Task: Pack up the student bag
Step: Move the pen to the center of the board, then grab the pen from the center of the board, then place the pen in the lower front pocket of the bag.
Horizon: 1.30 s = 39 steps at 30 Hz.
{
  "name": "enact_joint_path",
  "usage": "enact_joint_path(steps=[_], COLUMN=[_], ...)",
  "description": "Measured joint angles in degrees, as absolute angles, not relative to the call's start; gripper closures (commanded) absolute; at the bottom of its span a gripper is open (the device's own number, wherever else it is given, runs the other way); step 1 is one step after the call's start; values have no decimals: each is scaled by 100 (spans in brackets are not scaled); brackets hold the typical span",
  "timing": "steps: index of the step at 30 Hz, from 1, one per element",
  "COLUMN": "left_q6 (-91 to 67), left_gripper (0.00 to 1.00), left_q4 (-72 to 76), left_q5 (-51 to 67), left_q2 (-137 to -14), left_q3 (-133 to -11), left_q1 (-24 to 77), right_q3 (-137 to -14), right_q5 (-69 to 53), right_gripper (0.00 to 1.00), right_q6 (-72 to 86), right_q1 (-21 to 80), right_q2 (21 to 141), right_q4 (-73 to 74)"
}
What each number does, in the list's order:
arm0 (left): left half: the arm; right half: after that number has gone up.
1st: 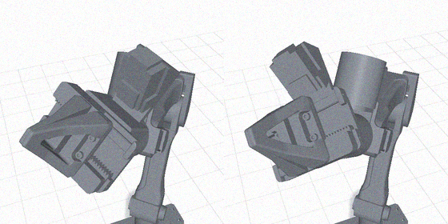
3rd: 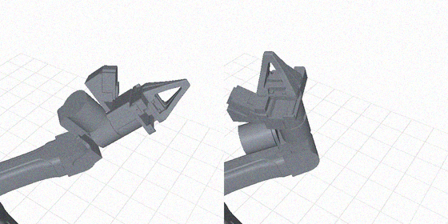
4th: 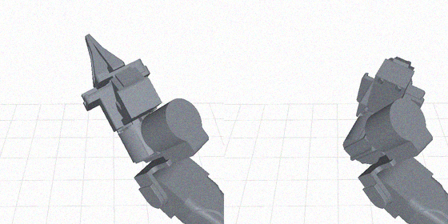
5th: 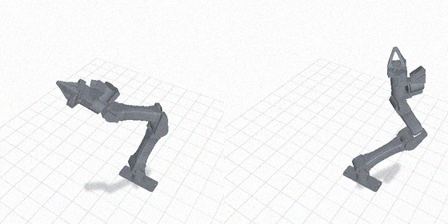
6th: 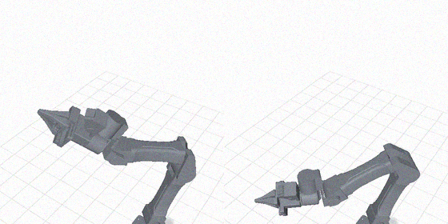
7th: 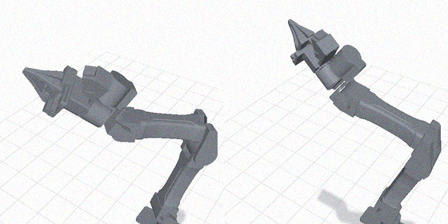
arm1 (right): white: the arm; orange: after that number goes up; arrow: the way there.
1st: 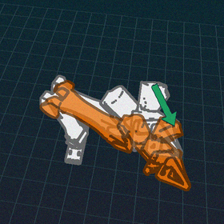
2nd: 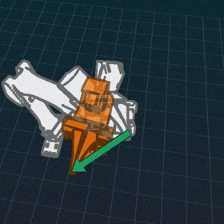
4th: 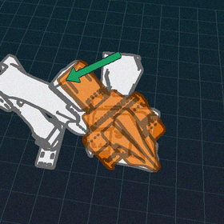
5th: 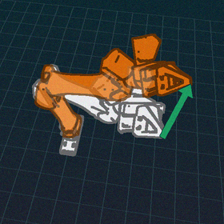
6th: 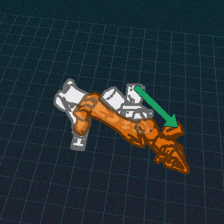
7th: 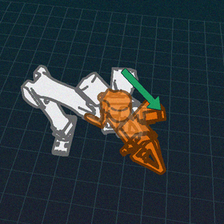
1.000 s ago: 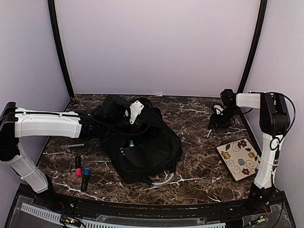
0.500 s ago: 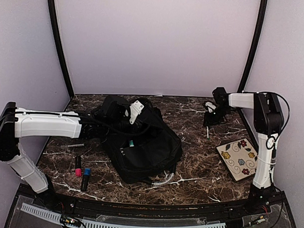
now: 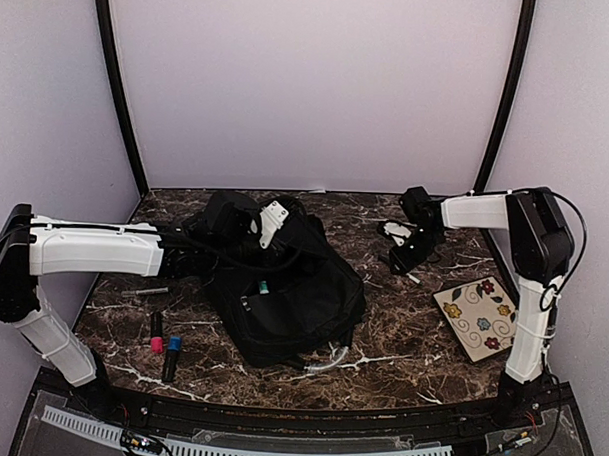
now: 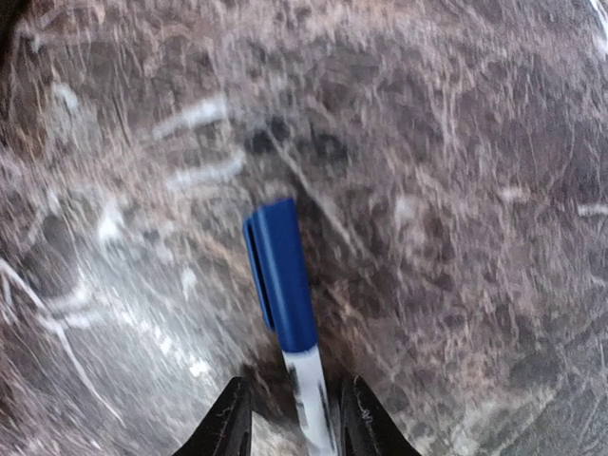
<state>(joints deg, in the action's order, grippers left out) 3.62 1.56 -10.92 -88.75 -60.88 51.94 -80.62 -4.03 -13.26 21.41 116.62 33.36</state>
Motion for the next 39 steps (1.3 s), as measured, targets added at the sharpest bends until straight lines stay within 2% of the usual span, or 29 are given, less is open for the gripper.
enact_joint_path(steps=[9,15,22,28,34,39], left_q6=[362,362,362,336,202,14], left_gripper=[100,100,100,100,100,100], left_q4=[154,154,154,154,161,196], left_q5=[-1092,-1090,-1090,-1085,-1083,-1031], left_q2=[-8873,-8873,-8871,-8868,-8868,-8868], left_q3=[-6088,-6088,-6088,-6086,-6082,-6058], left_q1=[5194,5194,5194,5194,5194,5194], right_q3=[-7926,-7944,-8178,-8519,-8619,-8442], right_q5=[-167,-56,-139,-1264,-3186,-4672], right_gripper=[73,87,93,94,94,94], right_q6=[-1498,-1570,-1570,-1511,-1302,-1190], right_q1=[2132,2143,2137,2137,2220,2574], right_q2=[11504,11500,11485,10683,9649,9631], right_q4=[3730,3785,4143,4451,4528,4689])
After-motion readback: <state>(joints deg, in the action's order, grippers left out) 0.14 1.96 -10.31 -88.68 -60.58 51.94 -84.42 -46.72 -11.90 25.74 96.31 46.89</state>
